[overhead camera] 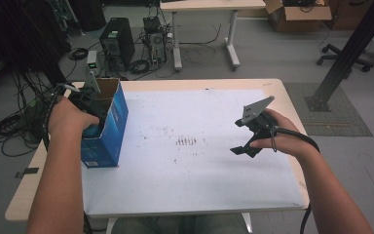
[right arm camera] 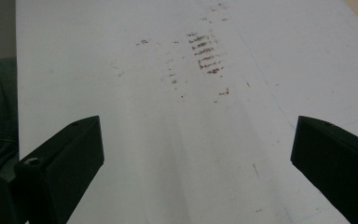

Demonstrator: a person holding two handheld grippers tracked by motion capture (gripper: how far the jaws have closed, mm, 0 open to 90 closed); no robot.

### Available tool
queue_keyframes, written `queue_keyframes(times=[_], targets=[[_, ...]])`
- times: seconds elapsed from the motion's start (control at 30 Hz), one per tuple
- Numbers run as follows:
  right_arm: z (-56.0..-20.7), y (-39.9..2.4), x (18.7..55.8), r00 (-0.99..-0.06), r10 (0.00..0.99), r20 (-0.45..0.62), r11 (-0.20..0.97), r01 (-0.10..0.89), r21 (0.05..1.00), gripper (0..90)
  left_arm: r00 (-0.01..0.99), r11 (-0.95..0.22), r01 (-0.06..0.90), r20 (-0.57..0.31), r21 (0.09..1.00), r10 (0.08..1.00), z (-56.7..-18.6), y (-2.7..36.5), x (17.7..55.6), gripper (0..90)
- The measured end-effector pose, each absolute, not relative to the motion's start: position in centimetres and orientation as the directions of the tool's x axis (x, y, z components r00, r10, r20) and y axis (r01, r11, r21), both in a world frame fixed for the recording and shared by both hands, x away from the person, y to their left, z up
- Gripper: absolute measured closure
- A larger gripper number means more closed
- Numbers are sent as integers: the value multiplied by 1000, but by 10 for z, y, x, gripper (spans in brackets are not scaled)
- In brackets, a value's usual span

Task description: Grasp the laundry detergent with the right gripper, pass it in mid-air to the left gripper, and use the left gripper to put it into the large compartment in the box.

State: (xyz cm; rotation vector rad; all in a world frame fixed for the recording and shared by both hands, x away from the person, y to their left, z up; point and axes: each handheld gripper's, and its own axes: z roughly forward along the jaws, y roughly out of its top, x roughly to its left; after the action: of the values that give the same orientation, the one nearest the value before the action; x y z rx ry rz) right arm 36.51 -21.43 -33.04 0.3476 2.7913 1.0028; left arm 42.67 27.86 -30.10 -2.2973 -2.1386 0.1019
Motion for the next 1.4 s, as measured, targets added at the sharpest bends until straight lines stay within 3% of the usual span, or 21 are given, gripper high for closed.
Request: queue_keyframes(times=[0.37, 0.73, 0.97, 1.4], targets=[[-326, -217, 363, -960, 270, -74, 742, 159, 651, 26, 81, -81, 997, -14, -10, 997, -284, 275, 422, 279], [-321, -218, 358, -960, 267, -84, 744, 150, 651, 27, 81, -81, 997, 8, -4, 997, -265, 274, 416, 169], [-316, -218, 355, -959, 267, -93, 744, 143, 653, 26, 89, -89, 996, 1, 14, 996, -256, 273, 412, 156], [-310, -217, 353, -960, 260, -104, 743, 130, 656, 27, 138, -138, 990, 15, 3, 990, -240, 262, 403, 20]])
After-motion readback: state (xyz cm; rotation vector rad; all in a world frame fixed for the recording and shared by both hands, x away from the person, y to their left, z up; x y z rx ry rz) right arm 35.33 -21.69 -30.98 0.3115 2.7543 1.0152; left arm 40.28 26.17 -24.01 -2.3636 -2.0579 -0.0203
